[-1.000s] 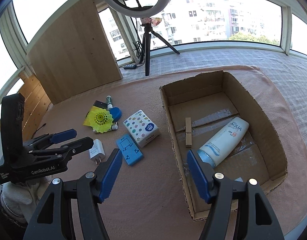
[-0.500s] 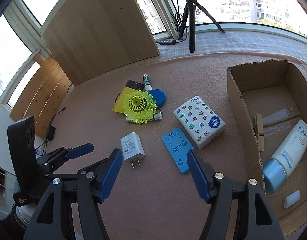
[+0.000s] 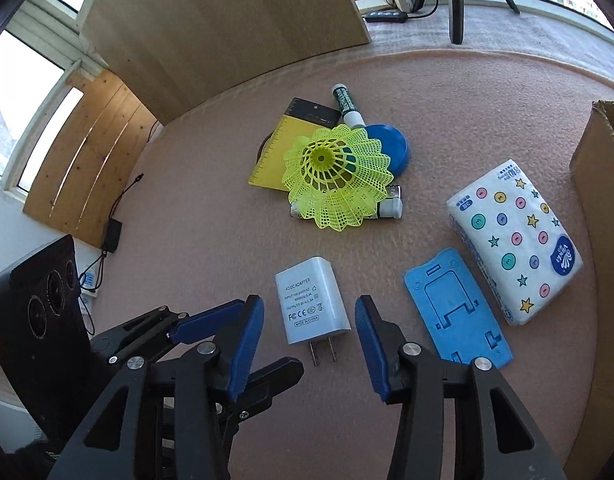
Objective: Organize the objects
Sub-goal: 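Grasp the white AC adapter with the right gripper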
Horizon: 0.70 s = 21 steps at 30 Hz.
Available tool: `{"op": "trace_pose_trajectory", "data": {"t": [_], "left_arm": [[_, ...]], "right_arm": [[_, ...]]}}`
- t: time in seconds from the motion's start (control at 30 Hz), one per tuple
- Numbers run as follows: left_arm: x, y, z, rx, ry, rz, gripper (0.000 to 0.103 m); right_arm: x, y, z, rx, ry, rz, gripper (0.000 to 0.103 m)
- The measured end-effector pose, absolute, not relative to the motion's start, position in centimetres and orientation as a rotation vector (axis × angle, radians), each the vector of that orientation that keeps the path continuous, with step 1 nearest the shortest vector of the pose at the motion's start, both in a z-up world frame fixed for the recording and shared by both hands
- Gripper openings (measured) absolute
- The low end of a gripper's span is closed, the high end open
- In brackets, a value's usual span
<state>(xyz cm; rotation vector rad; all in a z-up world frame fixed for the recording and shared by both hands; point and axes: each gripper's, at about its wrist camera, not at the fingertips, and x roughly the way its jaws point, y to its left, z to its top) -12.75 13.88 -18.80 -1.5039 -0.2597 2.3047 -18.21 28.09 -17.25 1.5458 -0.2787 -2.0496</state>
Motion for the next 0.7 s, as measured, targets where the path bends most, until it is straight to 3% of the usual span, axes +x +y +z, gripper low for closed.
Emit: {"op": "trace_pose_trajectory", "data": {"t": [0.3,0.4,0.7], "left_arm": [[-13.2,13.9,-19.7,-1.516,-0.326,2.255,0.047],[-13.3,13.8,-19.9,-1.516,-0.347,2.240,0.036],[-12.8,14.2,-19.4,-1.501,-0.295,2.253,0.035]], "right_arm": [[-19.5,27.5,-19.1,1.616,-0.319,-1.977,0.034],[-19.6,27.7,-19.2,1.620,-0.333,-1.968,0.034],[-19.2,28.0,-19.2,1.619,-0.375,-1.970,0.034]]}}
